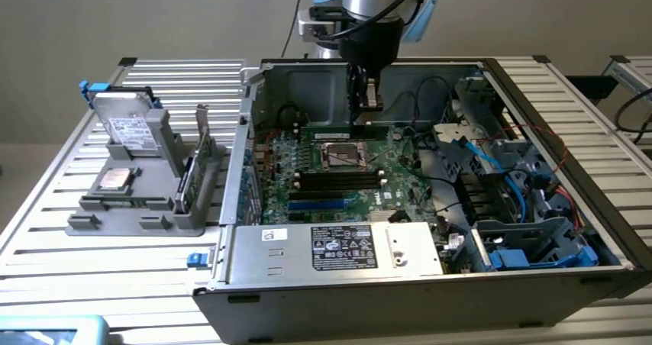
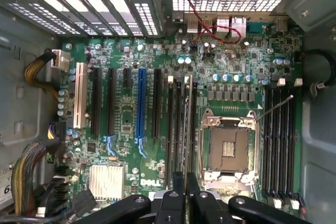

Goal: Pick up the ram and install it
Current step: 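Insert the ram into the slot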

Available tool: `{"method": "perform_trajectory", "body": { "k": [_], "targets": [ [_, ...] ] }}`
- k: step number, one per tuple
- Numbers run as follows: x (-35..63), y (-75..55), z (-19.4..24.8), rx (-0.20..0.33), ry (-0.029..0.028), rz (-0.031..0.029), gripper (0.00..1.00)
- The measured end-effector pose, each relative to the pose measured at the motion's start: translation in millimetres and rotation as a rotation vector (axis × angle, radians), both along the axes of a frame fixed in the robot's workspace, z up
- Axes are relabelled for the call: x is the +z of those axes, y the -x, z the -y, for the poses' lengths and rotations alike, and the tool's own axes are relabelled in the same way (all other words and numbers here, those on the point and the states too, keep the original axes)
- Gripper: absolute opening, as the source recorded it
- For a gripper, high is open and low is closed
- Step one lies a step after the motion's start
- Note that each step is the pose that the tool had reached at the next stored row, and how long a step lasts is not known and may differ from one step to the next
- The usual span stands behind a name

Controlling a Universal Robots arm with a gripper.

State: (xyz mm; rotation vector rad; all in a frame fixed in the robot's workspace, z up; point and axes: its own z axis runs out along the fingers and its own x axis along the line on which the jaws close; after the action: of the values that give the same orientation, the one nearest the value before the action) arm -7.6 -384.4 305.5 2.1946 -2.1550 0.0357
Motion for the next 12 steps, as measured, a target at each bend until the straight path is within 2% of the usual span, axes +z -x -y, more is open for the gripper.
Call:
{"method": "perform_trajectory", "body": {
  "k": [1, 3, 4, 7, 12],
  "targets": [
    [-0.7, 0.0, 0.0, 0.000, 0.0042, 0.0001, 0.13],
    [-1.9, 0.0, -0.1, 0.000, 0.0167, 0.0019, 0.13],
    [-3.1, 0.0, -0.2, 0.000, 0.0190, 0.0020, 0.13],
    [-7.5, 0.1, -0.8, -0.001, 0.0221, 0.0021, 0.13],
    [-16.5, 0.1, -1.1, -0.001, 0.0221, 0.0023, 0.13]
  ]
}}
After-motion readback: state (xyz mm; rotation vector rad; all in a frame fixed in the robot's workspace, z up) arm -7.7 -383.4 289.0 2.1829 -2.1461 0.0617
